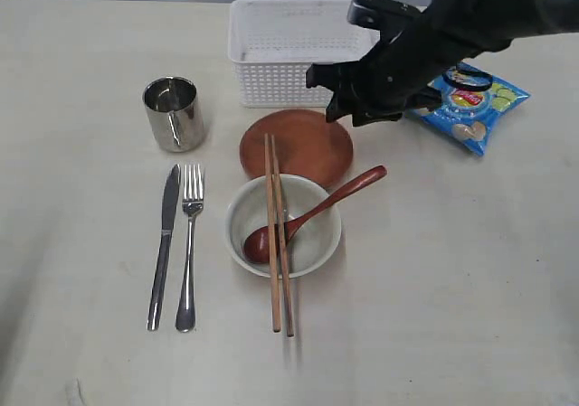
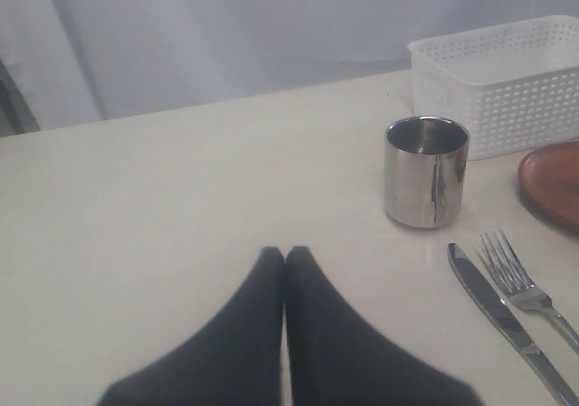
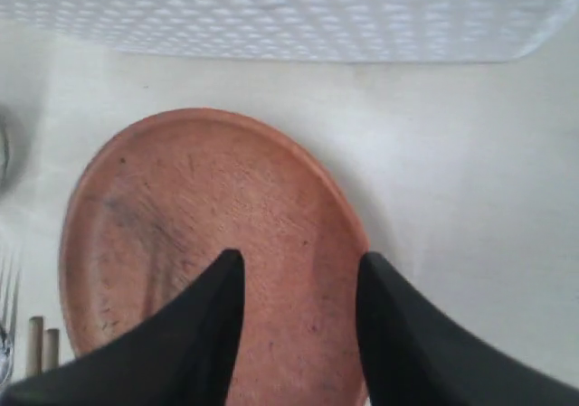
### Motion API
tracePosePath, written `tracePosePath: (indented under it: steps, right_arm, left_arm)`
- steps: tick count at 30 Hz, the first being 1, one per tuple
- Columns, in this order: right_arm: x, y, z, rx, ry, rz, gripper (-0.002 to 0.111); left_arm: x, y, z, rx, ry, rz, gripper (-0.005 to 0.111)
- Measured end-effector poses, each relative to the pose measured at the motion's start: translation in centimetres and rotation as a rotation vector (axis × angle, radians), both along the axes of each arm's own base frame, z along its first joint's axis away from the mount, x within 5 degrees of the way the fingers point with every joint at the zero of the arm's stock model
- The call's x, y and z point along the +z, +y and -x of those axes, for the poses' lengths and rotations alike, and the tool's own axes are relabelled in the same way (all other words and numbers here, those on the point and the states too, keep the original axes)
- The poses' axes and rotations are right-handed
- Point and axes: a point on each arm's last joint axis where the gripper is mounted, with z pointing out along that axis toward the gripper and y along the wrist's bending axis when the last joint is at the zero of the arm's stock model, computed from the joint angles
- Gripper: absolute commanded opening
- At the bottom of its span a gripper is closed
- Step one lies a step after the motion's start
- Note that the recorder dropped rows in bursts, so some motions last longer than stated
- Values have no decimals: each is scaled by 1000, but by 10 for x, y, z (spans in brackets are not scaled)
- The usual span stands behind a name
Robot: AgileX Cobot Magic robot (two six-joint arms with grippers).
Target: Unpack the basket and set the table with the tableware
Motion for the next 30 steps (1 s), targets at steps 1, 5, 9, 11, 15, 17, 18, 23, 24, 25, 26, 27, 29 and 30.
tracePosePath:
  steps: [1, 5, 9, 11, 15, 17, 18, 23, 24, 25, 26, 27, 29, 30]
  right_arm:
    - [4, 1, -1, 12, 7, -3, 40]
    - [35, 1, 7, 116, 40, 29, 36]
    - [50, -12, 24, 182, 123, 145, -1]
    - [47, -17, 30, 182, 148, 185, 0]
    - [36, -28, 47, 156, 186, 201, 0]
    - [32, -32, 57, 144, 192, 196, 0]
    - [30, -34, 62, 139, 195, 193, 0]
    - [39, -36, 91, 158, 162, 168, 10]
    - [44, -36, 98, 165, 149, 160, 17]
    - [50, -35, 105, 173, 139, 152, 24]
    - [55, -35, 110, 180, 134, 144, 32]
    - [61, -35, 117, 190, 126, 135, 40]
    - [72, -32, 131, 202, 112, 101, 50]
    - [75, -30, 137, 208, 109, 79, 50]
  left_arm:
    - [0, 0, 0, 0, 0, 0, 0]
    - [0, 0, 0, 0, 0, 0, 0]
    - [0, 0, 0, 0, 0, 0, 0]
    - [0, 0, 0, 0, 0, 0, 0]
    - [0, 0, 0, 0, 0, 0, 0]
    - [0, 0, 0, 0, 0, 0, 0]
    - [0, 0, 0, 0, 0, 0, 0]
    - [0, 0, 0, 0, 0, 0, 0]
    - [0, 0, 0, 0, 0, 0, 0]
    - [0, 0, 0, 0, 0, 0, 0]
    - [0, 0, 0, 0, 0, 0, 0]
    - [0, 0, 0, 0, 0, 0, 0]
    - [0, 0, 0, 0, 0, 0, 0]
    - [0, 0, 0, 0, 0, 0, 0]
